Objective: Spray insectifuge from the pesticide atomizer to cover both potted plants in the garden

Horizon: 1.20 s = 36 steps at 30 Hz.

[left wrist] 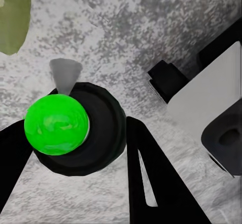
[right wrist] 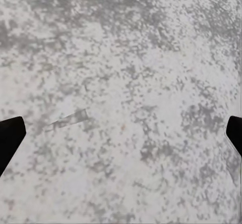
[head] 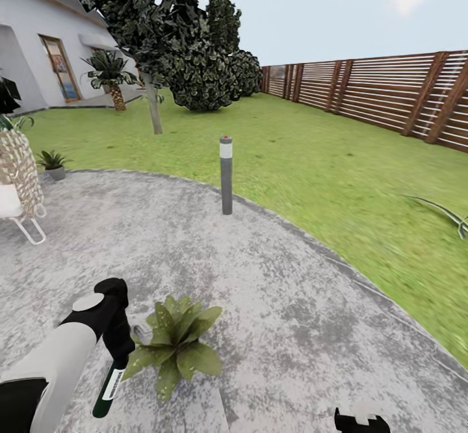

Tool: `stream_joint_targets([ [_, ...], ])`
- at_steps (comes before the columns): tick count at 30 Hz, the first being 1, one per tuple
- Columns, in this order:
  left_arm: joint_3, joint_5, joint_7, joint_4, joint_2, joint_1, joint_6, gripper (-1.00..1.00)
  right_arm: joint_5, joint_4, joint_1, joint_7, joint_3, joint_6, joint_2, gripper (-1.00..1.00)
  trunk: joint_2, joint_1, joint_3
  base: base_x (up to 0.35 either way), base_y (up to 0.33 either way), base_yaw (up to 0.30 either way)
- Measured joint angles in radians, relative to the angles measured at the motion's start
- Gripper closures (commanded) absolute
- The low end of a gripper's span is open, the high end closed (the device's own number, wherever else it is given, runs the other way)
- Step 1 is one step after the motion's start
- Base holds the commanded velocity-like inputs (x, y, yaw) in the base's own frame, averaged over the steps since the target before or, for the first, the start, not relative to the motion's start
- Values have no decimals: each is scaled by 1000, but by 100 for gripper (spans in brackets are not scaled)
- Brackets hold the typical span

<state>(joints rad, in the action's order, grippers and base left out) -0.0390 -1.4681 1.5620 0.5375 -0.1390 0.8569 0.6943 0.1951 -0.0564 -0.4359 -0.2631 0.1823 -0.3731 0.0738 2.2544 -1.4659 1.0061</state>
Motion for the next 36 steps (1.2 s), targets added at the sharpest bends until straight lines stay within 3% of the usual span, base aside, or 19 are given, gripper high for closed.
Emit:
stream_joint_targets([
  [5, 0, -1, 0, 0, 5, -1, 0, 100, 0, 0, 0, 0, 0, 0, 0, -100, 0, 0, 0, 40, -214, 17],
  [18, 0, -1, 0, -2, -3, -20, -3, 100, 0, 0, 0, 0, 0, 0, 0, -100, 0, 0, 0, 1, -10, 215],
  [23, -3, -1, 0, -2, 1, -20, -3, 100, 0, 0, 0, 1, 0, 0, 0, -100, 0, 0, 0, 1, -11, 32],
  [28, -5, 0, 0, -1, 2, -20, -3, 100, 0, 0, 0, 0, 0, 0, 0, -100, 0, 0, 0, 58, -196, 34],
  [36, -7, 0, 0, 0, 1, -20, -2, 100, 0, 0, 0, 0, 0, 0, 0, -100, 0, 0, 0, 12, -267, 249],
])
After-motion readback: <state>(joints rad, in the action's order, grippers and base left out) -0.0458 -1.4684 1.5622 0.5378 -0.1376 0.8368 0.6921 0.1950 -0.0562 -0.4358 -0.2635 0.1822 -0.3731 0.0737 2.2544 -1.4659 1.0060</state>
